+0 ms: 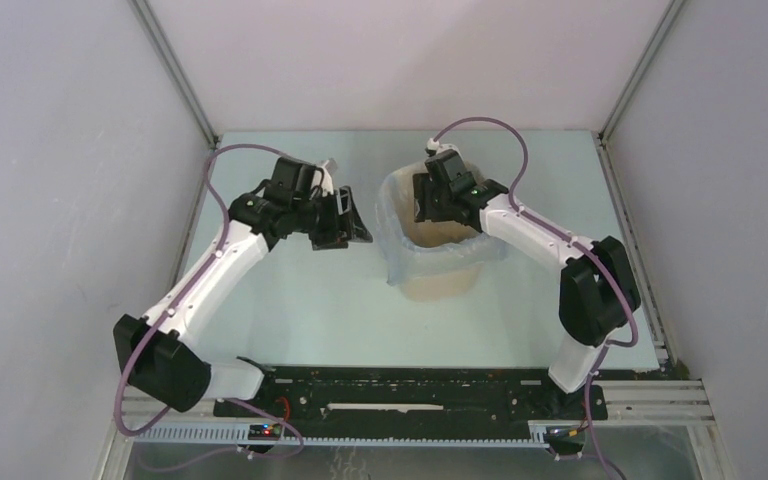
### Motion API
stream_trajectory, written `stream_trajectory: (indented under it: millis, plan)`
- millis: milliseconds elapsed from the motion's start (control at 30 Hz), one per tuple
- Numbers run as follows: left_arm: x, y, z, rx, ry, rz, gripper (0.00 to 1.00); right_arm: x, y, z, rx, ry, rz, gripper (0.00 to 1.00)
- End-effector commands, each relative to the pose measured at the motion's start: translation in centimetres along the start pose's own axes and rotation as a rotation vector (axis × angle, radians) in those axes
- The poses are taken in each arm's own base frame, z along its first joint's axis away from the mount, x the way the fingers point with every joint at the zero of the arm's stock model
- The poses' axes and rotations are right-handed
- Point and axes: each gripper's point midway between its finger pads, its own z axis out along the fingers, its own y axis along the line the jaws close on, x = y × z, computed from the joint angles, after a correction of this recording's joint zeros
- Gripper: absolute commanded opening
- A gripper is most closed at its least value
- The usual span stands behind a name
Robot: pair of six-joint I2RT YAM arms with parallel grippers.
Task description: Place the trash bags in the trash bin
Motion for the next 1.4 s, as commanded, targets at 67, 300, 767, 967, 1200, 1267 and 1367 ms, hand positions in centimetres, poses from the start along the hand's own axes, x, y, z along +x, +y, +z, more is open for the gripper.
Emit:
stream_trajectory:
  millis: [67,300,767,967,1200,1267,1367]
  plan:
    - [-2.2,-2.0,2.2,0.146,-0.004,-0.079,0.64,-3.4,0.9,-4.2,-0.030,-0.124,-0.030,0.71]
    - [-2.0,-1.8,5.6,0.171,0.066,-0.136,0.61,-0.3,-0.3,-6.8,-0.024,-0.024,-0.097,0.75]
    - [-1.3,-1.0,7.5,0.153,0.123,-0.147,0.59,5.4,1.8,-0.1,-0.046,0.070,-0.091,0.73]
    - [-1.6,-1.0,7.4,0.147,0.108,-0.134,0.60,7.2,2.4,1.6,-0.070,0.090,-0.075,0.73]
    - [-2.1,-0.5,5.3,0.082,0.057,-0.082,0.64,5.3,2.0,-1.1,-0.058,0.050,-0.085,0.74]
    - [-2.1,0.0,4.4,0.047,0.030,-0.066,0.65,3.7,2.3,-3.2,-0.077,0.013,-0.087,0.75]
    - [-2.1,0.4,2.7,0.006,-0.013,-0.043,0.68,1.2,2.4,-6.7,-0.086,-0.026,-0.086,0.78]
